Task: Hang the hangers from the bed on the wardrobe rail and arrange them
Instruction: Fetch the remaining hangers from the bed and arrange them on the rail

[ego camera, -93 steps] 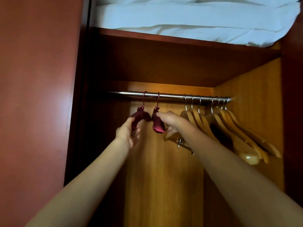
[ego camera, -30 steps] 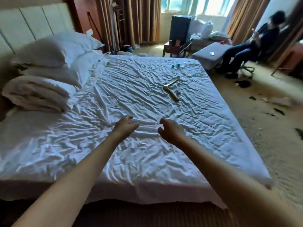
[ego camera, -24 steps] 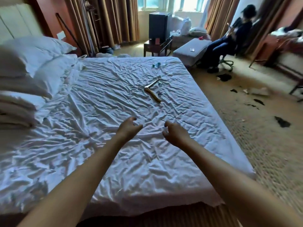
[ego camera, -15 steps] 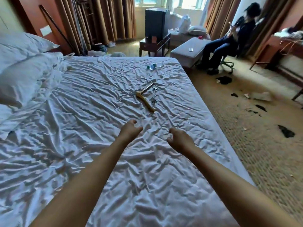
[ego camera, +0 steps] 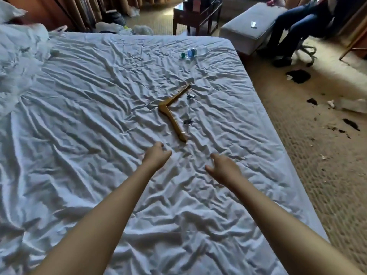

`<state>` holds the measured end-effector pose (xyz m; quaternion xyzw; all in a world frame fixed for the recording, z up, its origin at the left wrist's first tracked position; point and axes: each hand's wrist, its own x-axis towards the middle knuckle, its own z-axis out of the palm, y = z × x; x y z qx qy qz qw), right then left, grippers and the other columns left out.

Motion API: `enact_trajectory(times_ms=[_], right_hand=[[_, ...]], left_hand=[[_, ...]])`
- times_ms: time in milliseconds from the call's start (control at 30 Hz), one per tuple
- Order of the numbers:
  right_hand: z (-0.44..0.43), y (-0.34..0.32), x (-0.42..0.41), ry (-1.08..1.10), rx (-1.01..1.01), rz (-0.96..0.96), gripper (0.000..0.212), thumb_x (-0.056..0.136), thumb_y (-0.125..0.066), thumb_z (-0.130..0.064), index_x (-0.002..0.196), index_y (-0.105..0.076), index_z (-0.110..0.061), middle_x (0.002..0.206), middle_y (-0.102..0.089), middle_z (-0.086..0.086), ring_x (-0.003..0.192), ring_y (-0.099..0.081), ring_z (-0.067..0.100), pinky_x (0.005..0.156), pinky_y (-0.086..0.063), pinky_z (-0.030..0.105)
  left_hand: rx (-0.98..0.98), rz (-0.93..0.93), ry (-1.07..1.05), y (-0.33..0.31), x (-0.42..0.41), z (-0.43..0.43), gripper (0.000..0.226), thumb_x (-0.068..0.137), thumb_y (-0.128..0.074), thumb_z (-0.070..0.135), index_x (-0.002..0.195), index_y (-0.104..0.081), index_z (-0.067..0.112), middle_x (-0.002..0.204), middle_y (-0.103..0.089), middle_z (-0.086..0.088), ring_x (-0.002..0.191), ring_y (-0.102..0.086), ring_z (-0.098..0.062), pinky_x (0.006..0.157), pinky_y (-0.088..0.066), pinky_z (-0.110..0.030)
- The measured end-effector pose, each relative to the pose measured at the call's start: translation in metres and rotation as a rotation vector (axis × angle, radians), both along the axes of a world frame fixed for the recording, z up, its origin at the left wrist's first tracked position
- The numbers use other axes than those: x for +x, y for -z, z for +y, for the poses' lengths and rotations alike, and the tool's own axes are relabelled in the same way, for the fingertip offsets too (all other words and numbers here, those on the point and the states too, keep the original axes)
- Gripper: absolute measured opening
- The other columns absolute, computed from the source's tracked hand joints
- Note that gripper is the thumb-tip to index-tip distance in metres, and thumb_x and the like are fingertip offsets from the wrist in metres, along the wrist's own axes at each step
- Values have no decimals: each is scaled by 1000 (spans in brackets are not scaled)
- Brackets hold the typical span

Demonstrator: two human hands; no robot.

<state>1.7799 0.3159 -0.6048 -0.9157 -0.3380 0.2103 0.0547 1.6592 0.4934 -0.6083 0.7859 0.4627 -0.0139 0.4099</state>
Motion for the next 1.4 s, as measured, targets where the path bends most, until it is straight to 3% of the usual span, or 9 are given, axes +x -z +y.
enact_trajectory(times_ms=[200, 333, 567, 700, 833, 1033, 1200, 1333, 1400], right_hand=[[62, 114, 68, -61, -71, 11, 57, 87, -51, -46, 137, -37, -22, 137, -43, 9, 126, -39, 29, 99, -40, 47], [88, 177, 95, -146, -106, -20, 63, 85, -53, -50, 140, -31, -27, 145, -30, 9, 133, -29, 31, 102, -32, 53], [98, 231, 112, -182, -18, -65, 70, 77, -64, -50, 137, -32, -33, 144, -29, 8, 134, -24, 29, 104, -24, 56], [100, 231, 118, -193, -23, -48, 70, 74, -67, -50, 134, -35, -33, 140, -33, 6, 131, -29, 28, 102, -27, 54], [98, 216, 125, -180, -5, 80, 61, 80, -61, -43, 135, -37, -34, 137, -37, 7, 130, -33, 28, 103, -32, 49], [91, 166, 114, -50, 292, 150, 35, 94, -49, -30, 123, -52, -11, 126, -53, 13, 117, -50, 30, 92, -44, 39], [111, 116, 74, -134, 342, 143, 37, 92, -52, -25, 123, -53, -5, 124, -56, 17, 115, -52, 32, 94, -42, 37], [114, 94, 27, 60, 206, 391, 60, 88, -60, -29, 134, -35, 0, 126, -52, 21, 115, -53, 35, 92, -47, 42], [105, 89, -1, 121, 166, 506, 47, 88, -60, -19, 125, -42, 4, 115, -58, 21, 104, -60, 34, 85, -52, 39]], left_hand=[[-10, 74, -3, 106, 95, 43, 47, 90, -53, 32, 129, -48, 5, 126, -57, -14, 114, -55, -31, 91, -44, -35], [24, 58, -44, 164, 146, 68, 24, 90, -54, 27, 107, -51, 11, 114, -59, -15, 112, -55, -33, 88, -44, -35], [121, 73, -310, 220, 201, 94, 51, 88, -55, 46, 117, -54, 5, 125, -58, -16, 116, -53, -36, 97, -45, -43], [82, 114, -386, 221, 220, 105, 53, 84, -58, 39, 121, -56, 1, 129, -56, -17, 118, -54, -35, 96, -47, -42], [-32, -15, -484, 213, 201, 106, 36, 77, -61, 31, 100, -62, 4, 103, -68, -13, 97, -65, -33, 81, -54, -34], [-516, -255, -470, 194, 135, 60, 16, 91, -59, 15, 76, -54, 13, 72, -57, -7, 65, -59, -22, 53, -49, -22], [-809, -265, -344, 161, 78, -13, 13, 92, -60, 20, 86, -52, 12, 73, -56, -4, 65, -59, -16, 63, -50, -27], [-711, -343, -373, 129, 31, -63, 18, 89, -63, 14, 84, -46, 12, 75, -58, -8, 68, -60, -22, 63, -55, -36], [-645, -361, -344, 114, 5, -86, 16, 88, -64, 10, 85, -48, 8, 74, -57, -12, 73, -58, -29, 72, -55, -49]])
